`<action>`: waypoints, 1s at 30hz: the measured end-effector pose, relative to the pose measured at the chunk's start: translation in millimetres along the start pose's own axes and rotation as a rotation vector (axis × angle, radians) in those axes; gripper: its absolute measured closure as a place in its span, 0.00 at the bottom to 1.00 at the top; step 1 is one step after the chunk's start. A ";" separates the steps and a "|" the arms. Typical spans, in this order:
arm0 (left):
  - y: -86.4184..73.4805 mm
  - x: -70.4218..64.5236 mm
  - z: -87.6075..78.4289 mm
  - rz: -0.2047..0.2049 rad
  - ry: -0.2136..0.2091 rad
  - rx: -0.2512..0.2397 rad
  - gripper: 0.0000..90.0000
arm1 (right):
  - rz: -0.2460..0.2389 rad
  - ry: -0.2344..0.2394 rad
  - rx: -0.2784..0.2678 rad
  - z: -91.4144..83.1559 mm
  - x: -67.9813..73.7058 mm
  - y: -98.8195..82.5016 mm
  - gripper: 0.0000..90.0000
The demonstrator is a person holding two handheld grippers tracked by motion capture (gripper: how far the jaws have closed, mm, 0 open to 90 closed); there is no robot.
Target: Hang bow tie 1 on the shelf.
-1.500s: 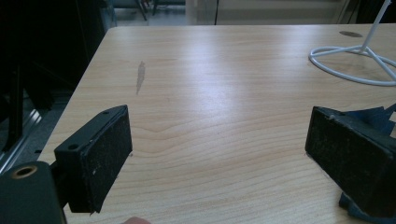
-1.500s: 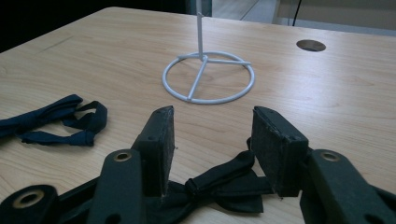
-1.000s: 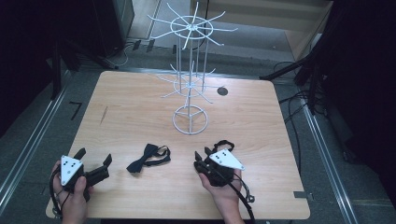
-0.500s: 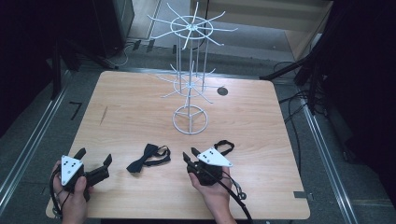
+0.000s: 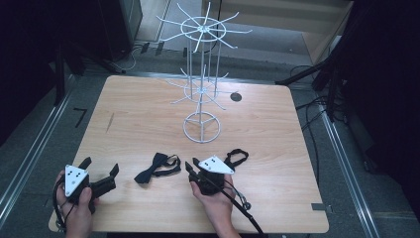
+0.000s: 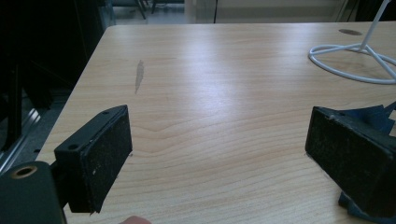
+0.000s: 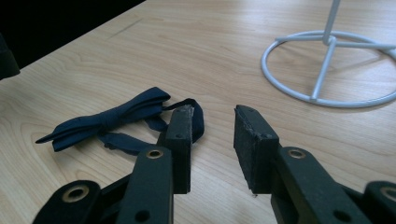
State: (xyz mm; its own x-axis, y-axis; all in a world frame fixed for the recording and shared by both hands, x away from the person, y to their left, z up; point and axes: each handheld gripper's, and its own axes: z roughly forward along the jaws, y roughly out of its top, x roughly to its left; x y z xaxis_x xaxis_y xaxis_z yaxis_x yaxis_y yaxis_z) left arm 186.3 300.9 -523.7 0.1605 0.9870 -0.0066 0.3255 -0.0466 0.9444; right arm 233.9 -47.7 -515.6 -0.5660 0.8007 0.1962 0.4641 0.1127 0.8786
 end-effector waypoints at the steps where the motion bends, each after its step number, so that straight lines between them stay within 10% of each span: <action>1: 0.0 -0.1 0.0 0.000 0.001 -0.001 0.09 | 0.000 -0.003 0.006 1.9 0.8 -0.3 0.77; 30: 0.1 -0.2 0.4 0.000 -0.006 0.002 0.09 | 0.022 -0.072 0.139 55.3 23.6 -5.1 0.75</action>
State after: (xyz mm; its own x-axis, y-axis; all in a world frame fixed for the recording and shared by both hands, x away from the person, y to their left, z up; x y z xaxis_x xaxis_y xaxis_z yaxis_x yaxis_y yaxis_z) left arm 186.7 300.7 -523.7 0.1661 0.9861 -0.0081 0.3270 -0.0473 0.9438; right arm 255.8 3.2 -539.5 -0.5064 0.8437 0.1783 0.5684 0.1711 0.8048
